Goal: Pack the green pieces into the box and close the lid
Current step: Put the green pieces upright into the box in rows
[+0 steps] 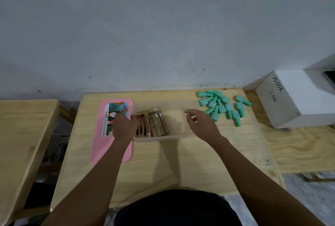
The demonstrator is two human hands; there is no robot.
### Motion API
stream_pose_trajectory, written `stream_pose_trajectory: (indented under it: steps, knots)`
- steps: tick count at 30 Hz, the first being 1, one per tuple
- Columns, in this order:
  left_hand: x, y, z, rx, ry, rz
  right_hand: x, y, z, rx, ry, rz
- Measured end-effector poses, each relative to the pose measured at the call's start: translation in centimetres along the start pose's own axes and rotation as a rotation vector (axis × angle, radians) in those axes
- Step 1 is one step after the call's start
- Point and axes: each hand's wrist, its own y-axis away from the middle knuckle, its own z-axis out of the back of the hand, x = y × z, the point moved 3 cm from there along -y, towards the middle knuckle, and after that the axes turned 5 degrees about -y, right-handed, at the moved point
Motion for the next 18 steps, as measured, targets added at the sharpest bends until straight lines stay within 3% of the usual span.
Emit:
stream_pose_trajectory:
  steps: [3, 8, 14, 18]
  knots:
    - [-3.3, 1.4, 0.0, -0.158, -0.020, -0.254, -2.5, 1.3, 3.2, -0.116, -0.020, -0.062]
    - [-11.5, 5.9, -3.2, 0.126, 0.108, -0.612, -8.7, 2.9, 7.5, -0.235, -0.031, -0.282]
    - [-17.7, 10.5, -12.2, 0.546, 0.019, -0.625, -15.3, 3.0, 10.8, -0.253, -0.039, -0.509]
    - [-19.4, 11.2, -17.7, 0.561, -0.255, -0.565, -18.0, 1.7, 11.4, -0.134, -0.003, -0.553]
